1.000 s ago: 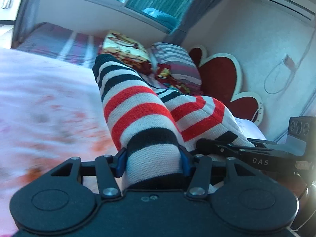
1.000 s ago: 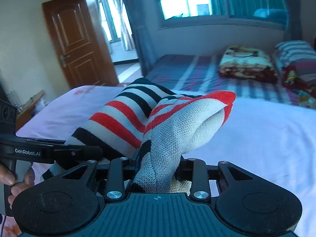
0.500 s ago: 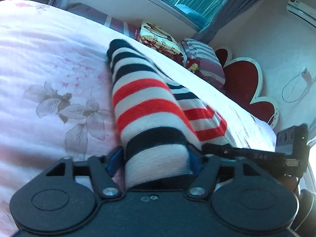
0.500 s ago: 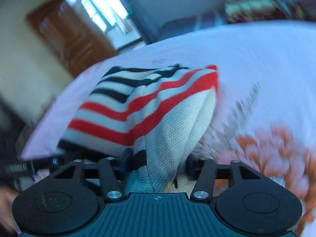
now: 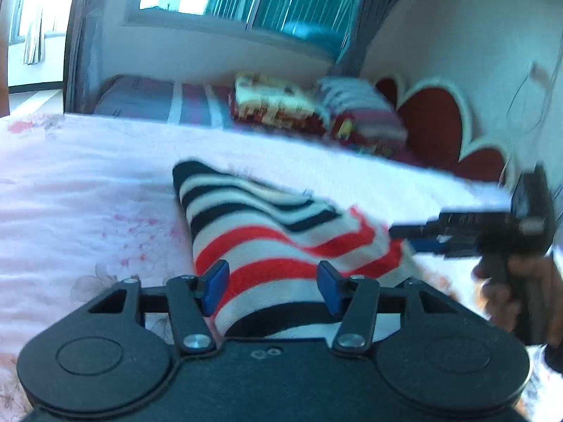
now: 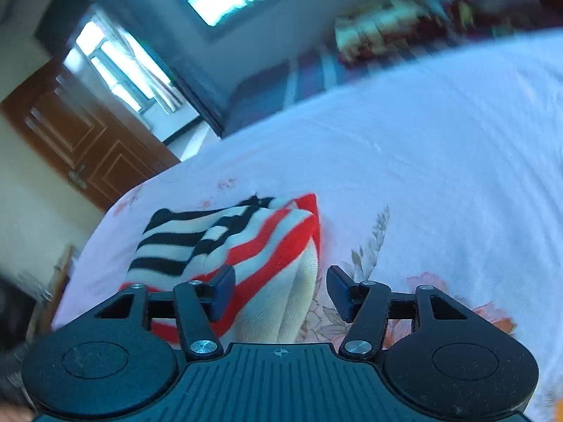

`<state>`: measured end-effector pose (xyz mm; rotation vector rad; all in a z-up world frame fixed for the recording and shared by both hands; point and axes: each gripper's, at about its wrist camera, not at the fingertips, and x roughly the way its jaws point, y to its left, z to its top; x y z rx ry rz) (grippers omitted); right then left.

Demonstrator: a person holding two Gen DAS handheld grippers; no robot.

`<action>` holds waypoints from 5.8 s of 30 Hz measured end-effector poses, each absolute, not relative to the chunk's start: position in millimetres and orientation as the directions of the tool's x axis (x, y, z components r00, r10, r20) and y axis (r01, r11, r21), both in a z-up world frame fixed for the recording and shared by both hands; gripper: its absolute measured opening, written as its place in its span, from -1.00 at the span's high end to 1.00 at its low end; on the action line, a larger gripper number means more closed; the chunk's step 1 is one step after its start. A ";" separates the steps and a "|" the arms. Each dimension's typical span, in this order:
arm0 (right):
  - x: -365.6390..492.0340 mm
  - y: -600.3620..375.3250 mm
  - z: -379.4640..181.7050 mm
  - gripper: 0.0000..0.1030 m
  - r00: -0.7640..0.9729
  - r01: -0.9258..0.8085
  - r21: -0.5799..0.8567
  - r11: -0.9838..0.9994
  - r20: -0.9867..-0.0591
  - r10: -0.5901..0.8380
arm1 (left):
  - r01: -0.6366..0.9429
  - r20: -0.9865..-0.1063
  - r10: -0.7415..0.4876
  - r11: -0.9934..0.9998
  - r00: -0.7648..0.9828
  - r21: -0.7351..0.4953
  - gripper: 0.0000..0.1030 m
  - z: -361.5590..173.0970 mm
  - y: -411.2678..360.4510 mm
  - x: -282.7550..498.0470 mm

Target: Fold small clothes

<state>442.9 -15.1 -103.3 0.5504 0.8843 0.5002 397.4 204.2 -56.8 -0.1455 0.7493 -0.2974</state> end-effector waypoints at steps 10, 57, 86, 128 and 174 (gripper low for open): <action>448.5 14.4 -76.9 0.84 0.603 -0.469 0.423 0.775 -0.488 0.631 | 0.159 -0.658 -0.283 0.957 0.698 -0.242 0.11 -71.5 205.4 395.4; 315.0 37.5 -110.5 1.00 0.548 -0.514 0.108 0.851 -0.722 0.423 | 0.107 -0.718 -0.175 0.984 0.674 -0.140 0.03 -68.0 192.5 293.8; 30.3 -91.2 17.1 -1.00 0.831 -0.346 0.114 0.931 -0.424 0.360 | -0.059 -0.488 0.055 0.998 0.871 0.007 -0.98 54.5 76.8 47.6; -60.0 -136.7 51.5 -1.00 0.867 -0.337 0.075 0.939 -0.365 0.340 | -0.030 -0.378 0.030 1.000 0.926 0.007 -0.98 93.7 30.3 -40.7; -60.7 -136.6 54.7 -1.00 0.868 -0.349 0.055 0.936 -0.359 0.345 | -0.018 -0.370 0.024 1.000 0.929 0.021 -0.98 92.4 34.4 -40.9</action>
